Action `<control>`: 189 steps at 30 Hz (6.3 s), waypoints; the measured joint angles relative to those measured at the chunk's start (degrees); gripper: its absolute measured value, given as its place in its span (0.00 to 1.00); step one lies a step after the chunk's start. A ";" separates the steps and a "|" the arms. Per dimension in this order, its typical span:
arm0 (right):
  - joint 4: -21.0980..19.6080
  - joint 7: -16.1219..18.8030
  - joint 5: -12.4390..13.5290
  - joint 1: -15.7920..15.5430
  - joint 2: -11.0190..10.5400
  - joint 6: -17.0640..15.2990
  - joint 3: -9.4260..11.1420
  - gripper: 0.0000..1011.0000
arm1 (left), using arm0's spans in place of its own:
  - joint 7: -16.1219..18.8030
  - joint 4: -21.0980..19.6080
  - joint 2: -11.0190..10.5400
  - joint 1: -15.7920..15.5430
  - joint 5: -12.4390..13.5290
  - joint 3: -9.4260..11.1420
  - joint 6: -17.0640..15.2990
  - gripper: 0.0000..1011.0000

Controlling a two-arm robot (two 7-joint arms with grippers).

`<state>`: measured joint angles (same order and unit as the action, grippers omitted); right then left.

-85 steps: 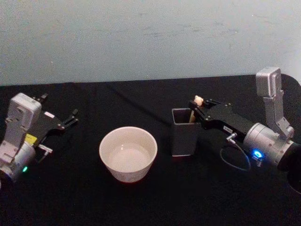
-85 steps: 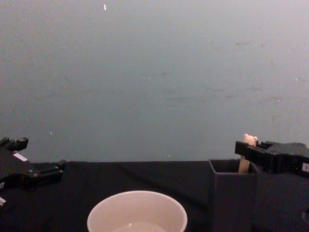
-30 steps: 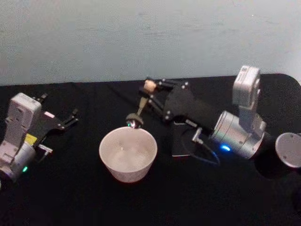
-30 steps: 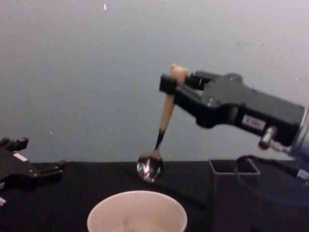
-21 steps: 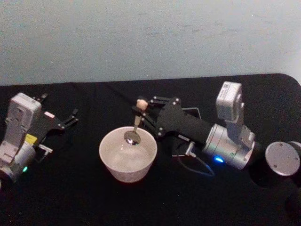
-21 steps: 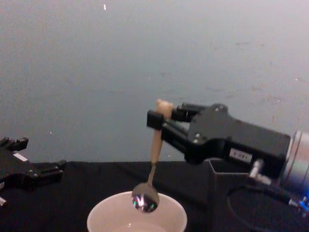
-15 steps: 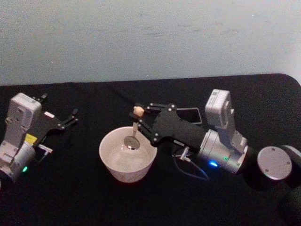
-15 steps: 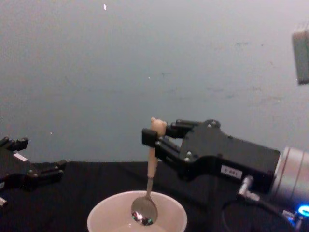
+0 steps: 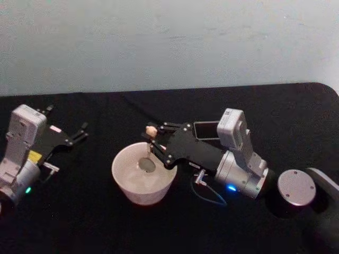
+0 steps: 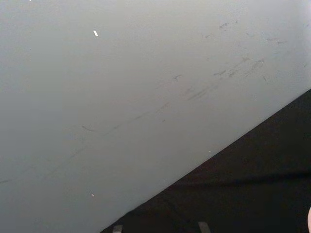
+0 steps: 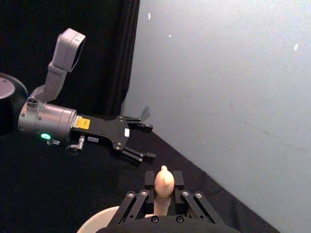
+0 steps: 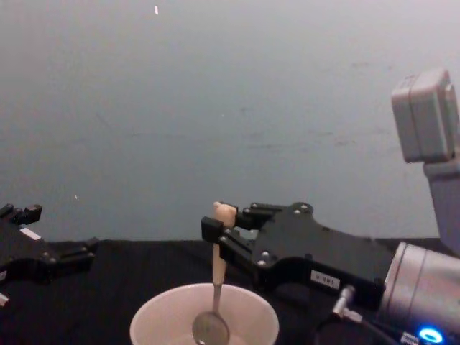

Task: Pick up the stirring spoon with one hand, stir inside the cup, then place it back in its original position.

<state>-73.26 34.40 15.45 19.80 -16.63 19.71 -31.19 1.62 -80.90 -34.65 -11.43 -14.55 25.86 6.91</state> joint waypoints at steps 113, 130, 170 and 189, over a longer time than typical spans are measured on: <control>-3.99 -2.12 0.79 -2.48 -0.41 -3.82 1.24 0.21 | 0.00 0.00 0.00 0.00 0.00 0.00 0.00 0.99; -6.61 -1.39 1.34 -4.49 -2.58 -4.52 2.45 0.21 | 0.00 0.00 0.00 0.00 0.00 0.00 0.00 0.99; -3.74 -2.85 -1.05 -2.33 0.16 -3.18 0.84 0.21 | 0.00 0.00 0.00 0.00 0.00 0.00 0.00 0.99; -4.04 -3.18 -1.41 -2.84 -0.88 -3.07 2.72 0.21 | 0.00 0.00 0.00 0.00 0.00 0.00 0.00 0.99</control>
<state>-77.30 31.23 14.04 16.96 -17.51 16.64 -28.47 1.62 -80.90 -34.65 -11.43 -14.55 25.86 6.91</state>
